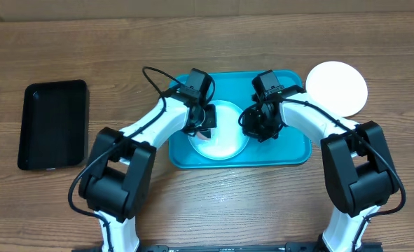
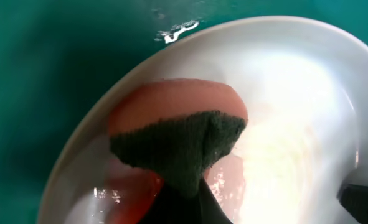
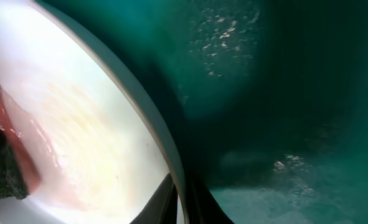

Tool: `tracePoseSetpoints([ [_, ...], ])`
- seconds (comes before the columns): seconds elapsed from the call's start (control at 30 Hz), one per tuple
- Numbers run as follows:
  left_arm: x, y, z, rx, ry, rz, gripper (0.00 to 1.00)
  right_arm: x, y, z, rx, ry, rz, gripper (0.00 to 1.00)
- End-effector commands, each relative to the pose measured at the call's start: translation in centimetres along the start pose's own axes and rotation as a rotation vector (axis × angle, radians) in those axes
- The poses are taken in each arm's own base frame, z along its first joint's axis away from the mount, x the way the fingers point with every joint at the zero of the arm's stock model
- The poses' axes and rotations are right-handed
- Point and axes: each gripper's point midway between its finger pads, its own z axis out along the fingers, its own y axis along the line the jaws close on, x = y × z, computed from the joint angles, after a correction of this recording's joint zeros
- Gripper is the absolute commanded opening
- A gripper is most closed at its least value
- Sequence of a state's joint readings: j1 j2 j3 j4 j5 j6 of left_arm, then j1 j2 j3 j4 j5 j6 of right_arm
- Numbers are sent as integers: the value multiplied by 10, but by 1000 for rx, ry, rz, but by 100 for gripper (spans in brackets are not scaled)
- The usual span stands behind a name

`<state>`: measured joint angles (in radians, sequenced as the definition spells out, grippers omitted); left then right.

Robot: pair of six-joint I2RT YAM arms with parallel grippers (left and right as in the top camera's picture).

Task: Clean dirty plates on tray and stack at the side
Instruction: 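Scrub the light blue plate with the sponge while the right gripper holds it, then return the left gripper to the black tray and release the sponge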

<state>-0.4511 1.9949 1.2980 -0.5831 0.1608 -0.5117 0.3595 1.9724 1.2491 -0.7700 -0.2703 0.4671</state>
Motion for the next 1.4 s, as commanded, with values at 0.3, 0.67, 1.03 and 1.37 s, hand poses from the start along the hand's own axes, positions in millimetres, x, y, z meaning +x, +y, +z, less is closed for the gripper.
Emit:
tracePoseSetpoints([
  [0.3,59,-82,-2,416,236,310,4,7,-23,19,78,30,26,9],
  [0.67,8,24,2,-164,67,114,4,9,-24,19,82,36,29,9],
  [1.03,-63,25,-59,-324,-131,66,4,2,-20,19,66,9,23,4],
  [1.37,-93,73,-123,-351,-163,-192,4,-15,-12,-9,103,-67,-1,4],
])
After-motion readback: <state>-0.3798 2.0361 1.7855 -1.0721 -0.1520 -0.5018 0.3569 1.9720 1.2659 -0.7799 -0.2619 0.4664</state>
